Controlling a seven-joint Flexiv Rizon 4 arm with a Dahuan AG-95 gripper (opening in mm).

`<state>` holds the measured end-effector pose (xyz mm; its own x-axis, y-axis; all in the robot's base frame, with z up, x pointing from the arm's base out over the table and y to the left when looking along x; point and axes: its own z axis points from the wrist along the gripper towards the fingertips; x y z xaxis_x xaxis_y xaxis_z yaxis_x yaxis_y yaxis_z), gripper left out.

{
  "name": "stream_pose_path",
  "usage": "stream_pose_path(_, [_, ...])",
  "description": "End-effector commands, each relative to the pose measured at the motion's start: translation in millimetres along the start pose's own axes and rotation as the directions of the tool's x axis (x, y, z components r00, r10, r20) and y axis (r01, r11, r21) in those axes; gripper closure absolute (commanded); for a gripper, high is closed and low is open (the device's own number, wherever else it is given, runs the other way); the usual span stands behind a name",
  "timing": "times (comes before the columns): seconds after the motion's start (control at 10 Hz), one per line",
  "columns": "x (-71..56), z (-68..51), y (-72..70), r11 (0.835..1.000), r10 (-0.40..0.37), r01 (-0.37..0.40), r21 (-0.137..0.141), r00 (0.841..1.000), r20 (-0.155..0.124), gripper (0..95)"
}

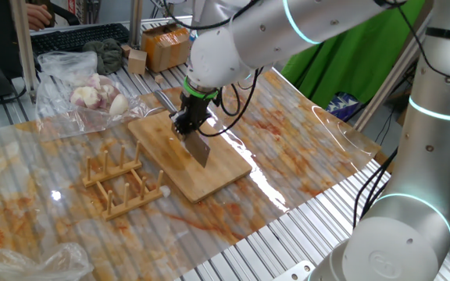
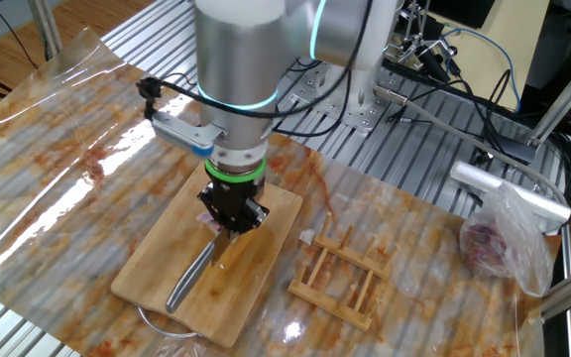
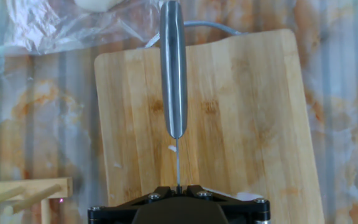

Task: Chop the onions

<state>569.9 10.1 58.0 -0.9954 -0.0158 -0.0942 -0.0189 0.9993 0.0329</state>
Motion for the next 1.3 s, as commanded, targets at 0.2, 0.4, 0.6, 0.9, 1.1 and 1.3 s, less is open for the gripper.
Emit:
stream_pose_path(0.2, [-1.2, -17.4, 1.9, 1.0, 0.001, -0.001, -0.006, 1.0, -0.021, 95.0])
stream_pose_path(0.4, [-1.4, -29.0, -1.2, 1.0, -0.001, 0.001, -0.001, 1.0, -0.029, 95.0])
stream_pose_path(0.6, [-0.3, -30.0, -12.0, 1.0, -0.013, 0.013, 0.003, 1.0, -0.025, 95.0])
stream_pose_path(0.9, [1.2, -28.5, -21.3, 1.0, -0.013, 0.013, 0.003, 1.0, -0.024, 95.0])
stream_pose_path(1.1, [1.7, -28.2, -22.3, 1.0, -0.01, 0.01, 0.003, 1.0, -0.024, 95.0])
stream_pose_path(1.3, [2.2, -28.0, -22.2, 1.0, -0.009, 0.009, 0.004, 1.0, -0.024, 95.0])
